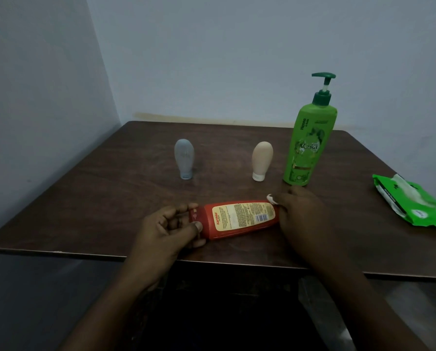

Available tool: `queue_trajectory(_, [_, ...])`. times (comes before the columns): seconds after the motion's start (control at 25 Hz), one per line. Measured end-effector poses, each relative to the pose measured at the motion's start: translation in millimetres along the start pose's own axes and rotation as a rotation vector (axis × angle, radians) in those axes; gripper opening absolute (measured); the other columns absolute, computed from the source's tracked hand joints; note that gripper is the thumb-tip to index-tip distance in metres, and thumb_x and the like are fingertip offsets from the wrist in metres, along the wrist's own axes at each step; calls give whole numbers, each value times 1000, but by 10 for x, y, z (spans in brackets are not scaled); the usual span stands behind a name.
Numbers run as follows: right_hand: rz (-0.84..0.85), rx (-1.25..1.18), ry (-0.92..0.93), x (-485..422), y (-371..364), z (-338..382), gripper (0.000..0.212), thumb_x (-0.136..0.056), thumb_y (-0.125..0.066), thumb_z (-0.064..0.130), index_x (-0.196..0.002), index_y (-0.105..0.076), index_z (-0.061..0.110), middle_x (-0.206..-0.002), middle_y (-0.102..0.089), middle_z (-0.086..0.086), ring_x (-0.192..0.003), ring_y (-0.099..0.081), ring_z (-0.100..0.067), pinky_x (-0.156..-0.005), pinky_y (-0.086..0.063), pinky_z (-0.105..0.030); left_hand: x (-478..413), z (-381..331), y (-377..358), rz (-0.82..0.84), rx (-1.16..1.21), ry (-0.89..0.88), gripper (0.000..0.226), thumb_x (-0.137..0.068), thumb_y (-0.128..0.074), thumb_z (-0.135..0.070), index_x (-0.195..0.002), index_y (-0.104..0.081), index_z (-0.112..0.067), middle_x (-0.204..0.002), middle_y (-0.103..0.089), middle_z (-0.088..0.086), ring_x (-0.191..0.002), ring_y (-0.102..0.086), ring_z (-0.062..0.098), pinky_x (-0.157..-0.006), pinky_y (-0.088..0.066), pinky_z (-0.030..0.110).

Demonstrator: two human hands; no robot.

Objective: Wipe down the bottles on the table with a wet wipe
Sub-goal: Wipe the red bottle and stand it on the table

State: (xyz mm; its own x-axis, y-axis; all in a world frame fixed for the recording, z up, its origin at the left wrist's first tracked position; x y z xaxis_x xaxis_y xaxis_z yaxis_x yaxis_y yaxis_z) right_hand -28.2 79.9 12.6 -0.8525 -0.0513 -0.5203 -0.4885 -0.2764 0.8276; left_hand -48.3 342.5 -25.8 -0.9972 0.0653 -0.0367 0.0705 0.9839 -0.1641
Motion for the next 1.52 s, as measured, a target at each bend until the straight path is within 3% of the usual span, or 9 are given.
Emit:
queue_trajectory(0.16, [-1, -71, -107, 206, 21, 3, 31, -85, -67, 3, -113, -75, 13, -89, -66, -13, -80, -62, -31, -67, -52, -39, -24, 15, 9, -33, 48, 8, 34, -91, -67, 5, -120, -72, -12, -96, -77, 15, -91, -77, 22, -72, -66, 37])
queue_trajectory(0.24, [-39, -33, -105, 304, 30, 87, 28, -83, -71, 2, -109, -76, 10, -84, -64, -11, -72, -60, -27, -61, -44, -30, -35, 23, 18, -37, 50, 18, 30, -91, -67, 5, -117, -73, -10, -95, -76, 16, -87, -76, 21, -70, -66, 35])
queue_trajectory(0.4, [-106, 45, -91, 449, 108, 204, 17, -86, -71, 9, -102, -75, 8, -78, -58, -6, -67, -47, -15, -58, -32, -26, -37, 18, 19, -22, 48, 26, 27, -91, -67, 5, -114, -74, -9, -96, -74, 14, -85, -74, 21, -69, -66, 35])
queue_trajectory(0.72, [-21, 60, -34, 695, 149, 427, 38, -79, -77, 9, -116, -71, 7, -93, -68, -8, -81, -61, -21, -64, -47, -27, -17, 8, 8, -41, 24, 8, 28, -93, -65, 6, -116, -72, -8, -88, -79, 9, -83, -77, 18, -71, -66, 35])
queue_trajectory(0.96, [25, -186, 153, 790, -33, 1178, 43, -88, -64, 15, -131, -62, 16, -110, -64, 1, -98, -58, -14, -78, -53, -24, -18, -5, -11, -35, 31, 38, 27, -92, -66, 5, -116, -71, -7, -99, -80, 17, -93, -78, 30, -72, -66, 36])
queue_trajectory(1.12, [72, -179, 279, 751, 6, 1312, 37, -94, -49, 22, -129, -61, 19, -110, -63, 2, -97, -56, -13, -75, -52, -26, -16, -8, -10, -32, 19, 66, 27, -93, -67, 1, -117, -71, -9, -101, -80, 15, -93, -78, 28, -77, -66, 41])
queue_trajectory(1.24, [49, -107, 162, 646, 42, 869, 38, -95, -41, 26, -121, -67, 15, -102, -67, -3, -88, -60, -15, -72, -45, -22, -56, 22, 8, -55, 38, 91, 25, -92, -68, 2, -115, -72, -7, -102, -80, 13, -90, -78, 25, -71, -66, 37])
queue_trajectory(1.4, [97, -36, -161, 465, 70, 110, 34, -93, -59, 9, -126, -68, 12, -100, -63, -9, -88, -56, -21, -72, -44, -30, -76, 35, -3, -74, 47, 111, 20, -92, -68, 1, -111, -73, -6, -97, -80, 10, -79, -77, 17, -64, -64, 32])
queue_trajectory(1.52, [26, -90, -178, 540, 68, 303, 35, -91, -61, 7, -125, -68, 13, -98, -64, -7, -83, -54, -15, -69, -42, -25, -71, 34, -18, -71, 33, 128, 19, -94, -67, -1, -111, -73, -7, -100, -80, 12, -78, -77, 17, -63, -64, 30])
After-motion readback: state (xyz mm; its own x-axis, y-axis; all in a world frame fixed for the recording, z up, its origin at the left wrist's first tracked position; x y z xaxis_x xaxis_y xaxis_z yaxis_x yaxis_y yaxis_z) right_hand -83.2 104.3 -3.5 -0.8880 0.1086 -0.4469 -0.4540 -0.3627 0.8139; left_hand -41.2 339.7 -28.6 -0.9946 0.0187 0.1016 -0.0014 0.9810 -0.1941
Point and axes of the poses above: each hand's wrist, its own x-axis away from the middle knuckle, its own y-axis out of the back of the hand, z = x × y, the point moved 6 cm from there along -x, towards the middle knuckle
